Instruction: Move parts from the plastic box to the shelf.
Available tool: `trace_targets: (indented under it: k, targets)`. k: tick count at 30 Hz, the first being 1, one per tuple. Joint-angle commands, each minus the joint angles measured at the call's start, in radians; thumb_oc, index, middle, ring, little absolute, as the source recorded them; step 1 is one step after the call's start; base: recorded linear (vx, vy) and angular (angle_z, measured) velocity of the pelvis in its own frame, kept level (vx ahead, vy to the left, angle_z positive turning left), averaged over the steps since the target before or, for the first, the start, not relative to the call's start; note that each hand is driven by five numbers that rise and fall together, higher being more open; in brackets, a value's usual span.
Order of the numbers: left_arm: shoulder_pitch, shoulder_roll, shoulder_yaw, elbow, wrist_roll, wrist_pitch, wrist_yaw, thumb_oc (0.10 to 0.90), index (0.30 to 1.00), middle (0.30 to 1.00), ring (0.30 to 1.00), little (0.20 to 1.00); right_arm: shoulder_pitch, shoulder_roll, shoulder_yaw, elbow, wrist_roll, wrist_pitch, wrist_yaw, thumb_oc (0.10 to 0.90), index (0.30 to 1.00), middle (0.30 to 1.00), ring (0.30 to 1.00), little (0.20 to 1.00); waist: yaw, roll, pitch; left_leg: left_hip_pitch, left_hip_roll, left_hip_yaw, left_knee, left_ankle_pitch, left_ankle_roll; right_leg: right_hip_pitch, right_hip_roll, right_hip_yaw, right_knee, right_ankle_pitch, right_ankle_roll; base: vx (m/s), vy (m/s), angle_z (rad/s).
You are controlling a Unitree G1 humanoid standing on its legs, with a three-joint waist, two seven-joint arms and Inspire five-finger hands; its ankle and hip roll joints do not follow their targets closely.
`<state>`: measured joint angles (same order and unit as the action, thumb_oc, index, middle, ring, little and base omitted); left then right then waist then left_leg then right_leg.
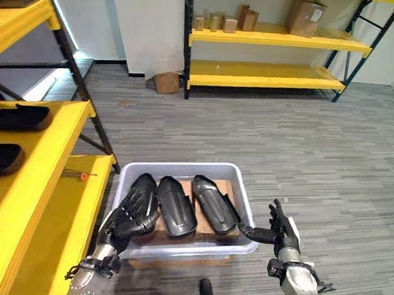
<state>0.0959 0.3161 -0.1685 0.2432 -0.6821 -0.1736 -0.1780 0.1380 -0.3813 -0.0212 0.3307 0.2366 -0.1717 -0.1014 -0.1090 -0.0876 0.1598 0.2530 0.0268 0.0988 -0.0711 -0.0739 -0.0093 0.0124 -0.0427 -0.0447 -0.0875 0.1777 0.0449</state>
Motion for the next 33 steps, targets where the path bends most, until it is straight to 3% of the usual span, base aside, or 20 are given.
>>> trace_targets:
  k: [1, 6, 7, 9, 12, 15, 18, 25, 33]
  targets:
    - [-0.090, -0.001, -0.010, -0.138, 0.005, -0.076, 0.007, 0.900, 1.000, 1.000, 1.000, 1.000, -0.109, -0.133, -0.078, -0.150, -0.200, -0.139, -0.098, 0.900, 1.000, 1.000, 1.000, 1.000, -0.015, 0.005, -0.036, -0.051, 0.070, 0.065, 0.023, -0.045, 0.011, 0.001, -0.014, -0.022, 0.090, -0.158, 0.045, 0.15, -0.248, -0.07]
    - [-0.067, 0.002, 0.015, -0.141, -0.019, -0.083, 0.036, 0.900, 1.000, 1.000, 1.000, 1.000, -0.130, -0.206, -0.047, -0.204, -0.284, -0.112, -0.078, 0.900, 1.000, 1.000, 1.000, 1.000, -0.004, 0.003, -0.032, -0.093, 0.090, 0.059, 0.115, -0.049, -0.002, 0.018, 0.000, -0.024, 0.102, -0.187, 0.013, 0.13, -0.223, 0.08]
    - [-0.056, 0.000, 0.027, -0.139, -0.022, -0.080, 0.040, 0.900, 1.000, 1.000, 1.000, 1.000, -0.129, -0.227, -0.036, -0.220, -0.308, -0.103, -0.071, 0.900, 1.000, 1.000, 1.000, 1.000, 0.003, -0.001, -0.029, -0.132, 0.104, 0.060, 0.210, -0.021, -0.007, 0.027, 0.004, -0.030, 0.107, -0.198, -0.004, 0.12, -0.248, 0.01]
    - [-0.043, -0.003, 0.042, -0.139, -0.021, -0.073, 0.035, 0.900, 1.000, 1.000, 1.000, 1.000, -0.127, -0.243, -0.021, -0.224, -0.342, -0.105, -0.063, 0.900, 1.000, 1.000, 1.000, 1.000, 0.013, -0.006, -0.024, -0.188, 0.095, 0.049, 0.331, -0.013, -0.002, 0.037, 0.006, -0.033, 0.110, -0.207, -0.021, 0.11, -0.197, -0.04]
    - [-0.032, -0.004, 0.055, -0.135, -0.012, -0.064, 0.009, 0.900, 1.000, 1.000, 1.000, 1.000, -0.117, -0.251, -0.005, -0.225, -0.378, -0.115, -0.051, 0.900, 1.000, 1.000, 1.000, 1.000, 0.020, -0.002, -0.016, -0.244, 0.081, 0.050, 0.370, 0.000, 0.002, 0.046, 0.013, -0.033, 0.115, -0.215, -0.029, 0.11, -0.063, 0.09]
    - [-0.024, 0.011, 0.061, -0.152, -0.034, -0.051, -0.015, 0.900, 1.000, 1.000, 1.000, 1.000, -0.092, -0.275, 0.006, -0.237, -0.422, -0.130, -0.046, 0.900, 1.000, 1.000, 1.000, 1.000, 0.028, 0.015, 0.005, -0.331, 0.069, 0.069, 0.194, 0.087, -0.036, 0.096, 0.023, -0.036, 0.085, -0.229, -0.012, 0.14, 0.115, 0.26]
    - [-0.034, 0.019, 0.060, -0.136, -0.043, -0.053, -0.004, 0.900, 1.000, 1.000, 1.000, 1.000, -0.082, -0.302, 0.007, -0.242, -0.435, -0.148, -0.035, 0.900, 1.000, 1.000, 1.000, 1.000, 0.030, 0.020, -0.005, -0.296, 0.055, 0.076, 0.083, 0.083, -0.033, 0.105, 0.003, -0.064, 0.060, -0.223, 0.009, 0.08, 0.151, 0.15]
    - [-0.024, 0.022, 0.079, -0.115, -0.020, -0.034, -0.014, 0.900, 1.000, 1.000, 1.000, 1.000, -0.071, -0.317, 0.013, -0.256, -0.425, -0.152, 0.052, 0.900, 1.000, 1.000, 1.000, 1.000, 0.035, 0.019, -0.023, -0.196, 0.032, 0.087, -0.001, 0.066, -0.018, 0.108, -0.004, -0.087, 0.033, -0.203, 0.025, 0.09, 0.082, -0.19]
    - [0.001, 0.043, 0.092, -0.132, 0.002, -0.019, -0.055, 0.900, 1.000, 1.000, 1.000, 1.000, -0.117, -0.338, 0.081, -0.229, -0.557, -0.165, 0.077, 0.900, 1.000, 1.000, 1.000, 1.000, 0.069, 0.003, -0.028, -0.165, 0.018, 0.070, -0.016, 0.043, -0.006, 0.109, -0.011, -0.099, 0.005, -0.178, 0.043, 0.02, -0.001, 0.10]
